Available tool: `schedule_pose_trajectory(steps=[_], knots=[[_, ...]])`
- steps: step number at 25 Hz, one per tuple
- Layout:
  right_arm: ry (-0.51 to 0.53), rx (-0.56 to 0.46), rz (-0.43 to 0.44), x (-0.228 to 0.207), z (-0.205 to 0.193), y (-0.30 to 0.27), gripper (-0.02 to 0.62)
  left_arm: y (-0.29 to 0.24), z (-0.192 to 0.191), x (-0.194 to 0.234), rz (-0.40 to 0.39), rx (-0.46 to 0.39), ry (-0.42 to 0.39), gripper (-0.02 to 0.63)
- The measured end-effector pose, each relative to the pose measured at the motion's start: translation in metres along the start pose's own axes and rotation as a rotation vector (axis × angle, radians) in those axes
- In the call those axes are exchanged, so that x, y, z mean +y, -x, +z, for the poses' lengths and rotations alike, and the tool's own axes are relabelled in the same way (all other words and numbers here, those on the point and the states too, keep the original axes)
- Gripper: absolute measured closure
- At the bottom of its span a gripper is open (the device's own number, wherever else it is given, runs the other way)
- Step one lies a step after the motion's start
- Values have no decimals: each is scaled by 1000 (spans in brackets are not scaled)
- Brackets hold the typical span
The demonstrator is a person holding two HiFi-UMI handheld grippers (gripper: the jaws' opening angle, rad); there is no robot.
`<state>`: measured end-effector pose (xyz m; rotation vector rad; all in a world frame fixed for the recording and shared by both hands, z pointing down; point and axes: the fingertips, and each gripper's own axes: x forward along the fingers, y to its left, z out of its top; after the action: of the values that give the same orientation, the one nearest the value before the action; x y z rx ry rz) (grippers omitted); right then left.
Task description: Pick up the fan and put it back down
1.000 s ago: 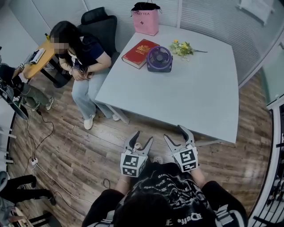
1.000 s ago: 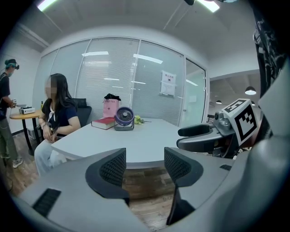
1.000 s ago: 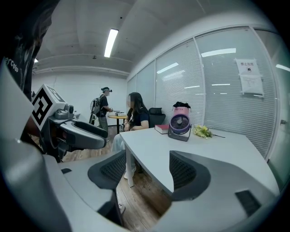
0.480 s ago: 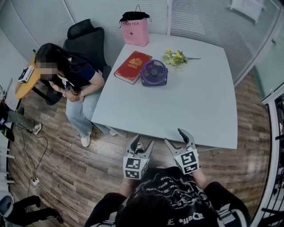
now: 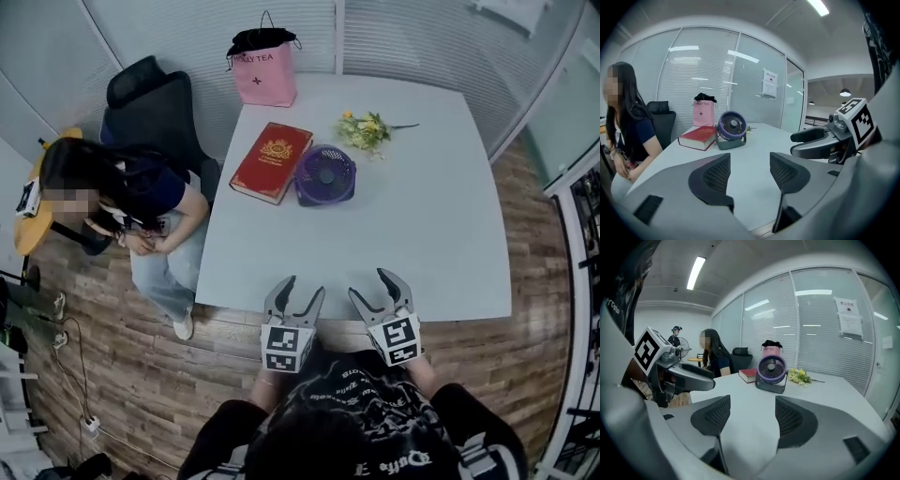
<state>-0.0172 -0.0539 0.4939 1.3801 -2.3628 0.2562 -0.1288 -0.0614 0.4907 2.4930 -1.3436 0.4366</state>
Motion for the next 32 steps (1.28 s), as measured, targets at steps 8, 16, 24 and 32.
schedule_pose_trajectory(steps=[8,16,24,32], knots=[[-16,9,-72,5,14,-49,295,-32,5,49,-54,15,-37,330],[-49,25,-141,2,29,-78,295,-52,10,80,-92,38,-78,330],[-53,3,-128,-12,42,-92,295,-73,26,92,-55,33,-80,330],[-21,14,-93,-45,65,-108,295,-91,45,97,-5,55,-119,330]])
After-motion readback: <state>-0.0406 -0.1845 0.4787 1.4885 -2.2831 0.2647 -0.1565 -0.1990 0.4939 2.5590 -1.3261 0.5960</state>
